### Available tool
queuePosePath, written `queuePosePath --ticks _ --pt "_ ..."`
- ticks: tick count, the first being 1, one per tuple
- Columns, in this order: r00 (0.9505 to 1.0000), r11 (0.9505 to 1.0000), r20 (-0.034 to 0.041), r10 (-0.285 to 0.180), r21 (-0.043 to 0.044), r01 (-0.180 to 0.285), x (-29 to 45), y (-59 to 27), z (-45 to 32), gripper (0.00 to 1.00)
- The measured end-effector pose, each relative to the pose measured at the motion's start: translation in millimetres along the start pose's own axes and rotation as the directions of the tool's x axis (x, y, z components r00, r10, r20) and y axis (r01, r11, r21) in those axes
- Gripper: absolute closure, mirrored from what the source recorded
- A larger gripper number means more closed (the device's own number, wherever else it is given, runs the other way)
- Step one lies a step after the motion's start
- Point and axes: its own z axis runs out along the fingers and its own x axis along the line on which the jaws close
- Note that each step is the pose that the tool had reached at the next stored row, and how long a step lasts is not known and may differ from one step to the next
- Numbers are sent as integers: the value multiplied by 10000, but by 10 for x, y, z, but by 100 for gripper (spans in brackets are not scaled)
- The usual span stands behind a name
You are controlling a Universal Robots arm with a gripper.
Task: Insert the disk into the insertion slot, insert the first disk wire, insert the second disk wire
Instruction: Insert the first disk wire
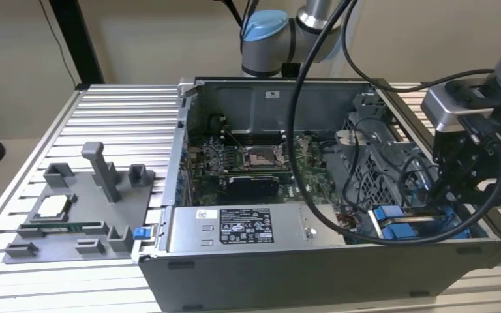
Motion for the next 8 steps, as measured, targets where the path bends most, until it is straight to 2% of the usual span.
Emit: queuePosePath --ticks 3,8 --pt "10000 10000 29 9 -1 -9 2 3 1 100" --pt "10000 10000 32 13 -1 -13 6 12 31 100"
